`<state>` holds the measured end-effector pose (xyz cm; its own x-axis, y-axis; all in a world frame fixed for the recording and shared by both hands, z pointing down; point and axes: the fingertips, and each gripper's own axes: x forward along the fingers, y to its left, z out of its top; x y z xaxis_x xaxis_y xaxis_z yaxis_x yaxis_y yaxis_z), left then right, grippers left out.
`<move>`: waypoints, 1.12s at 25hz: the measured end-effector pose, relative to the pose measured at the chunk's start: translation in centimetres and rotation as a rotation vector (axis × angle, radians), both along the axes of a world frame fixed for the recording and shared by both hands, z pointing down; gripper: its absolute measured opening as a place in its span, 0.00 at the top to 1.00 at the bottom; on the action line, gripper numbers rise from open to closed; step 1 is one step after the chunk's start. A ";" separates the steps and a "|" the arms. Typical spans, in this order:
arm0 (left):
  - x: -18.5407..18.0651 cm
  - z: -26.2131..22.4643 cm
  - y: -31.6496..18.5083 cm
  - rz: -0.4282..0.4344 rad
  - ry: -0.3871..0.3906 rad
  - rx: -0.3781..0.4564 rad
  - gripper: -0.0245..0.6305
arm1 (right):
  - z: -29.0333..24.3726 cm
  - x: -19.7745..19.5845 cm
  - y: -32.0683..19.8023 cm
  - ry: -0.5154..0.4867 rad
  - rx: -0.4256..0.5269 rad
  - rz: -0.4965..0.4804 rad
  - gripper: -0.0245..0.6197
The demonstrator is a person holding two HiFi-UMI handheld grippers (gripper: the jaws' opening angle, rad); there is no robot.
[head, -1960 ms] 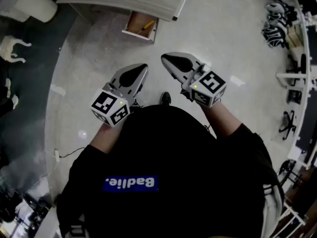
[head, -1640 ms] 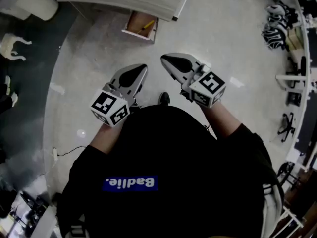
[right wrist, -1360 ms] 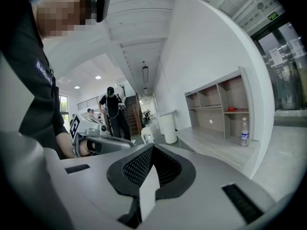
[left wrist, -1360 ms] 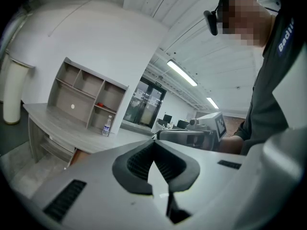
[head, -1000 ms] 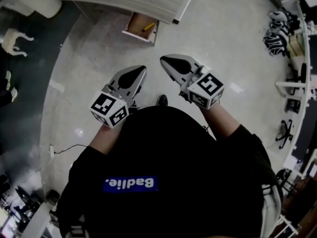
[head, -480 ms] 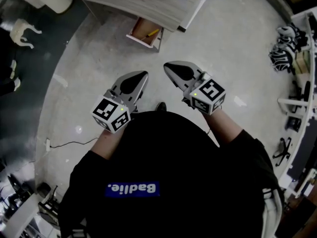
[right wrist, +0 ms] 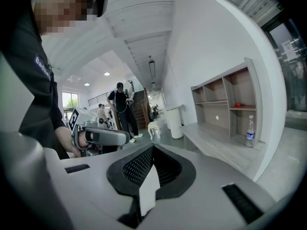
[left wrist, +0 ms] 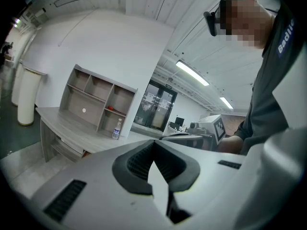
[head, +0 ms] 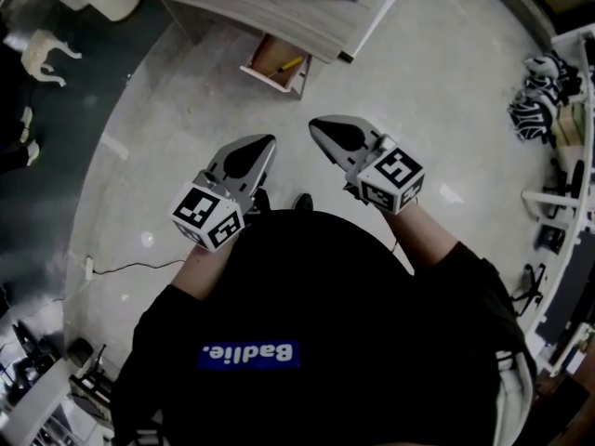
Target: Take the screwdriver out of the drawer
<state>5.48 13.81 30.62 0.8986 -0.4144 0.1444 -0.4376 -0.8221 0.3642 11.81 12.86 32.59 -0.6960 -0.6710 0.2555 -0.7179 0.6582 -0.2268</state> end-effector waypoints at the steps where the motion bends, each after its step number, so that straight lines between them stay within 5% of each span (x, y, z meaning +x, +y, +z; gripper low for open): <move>1: -0.1 0.0 -0.3 0.006 0.004 -0.001 0.96 | 0.2 -0.1 -0.3 0.011 -0.010 0.001 0.91; 20: -6.2 1.4 -14.1 0.128 0.043 -0.039 0.96 | 1.6 -7.3 -13.5 0.062 -0.056 0.102 0.91; 28: -8.4 2.1 -17.2 0.191 0.077 -0.042 0.96 | 3.6 -8.2 -17.0 0.209 -0.095 0.170 0.91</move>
<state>-2.96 -3.43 32.77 0.9692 -0.2308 0.0858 -0.2451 -0.8709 0.4261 3.57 -4.12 36.19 -0.5011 -0.7398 0.4490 -0.8537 0.5074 -0.1168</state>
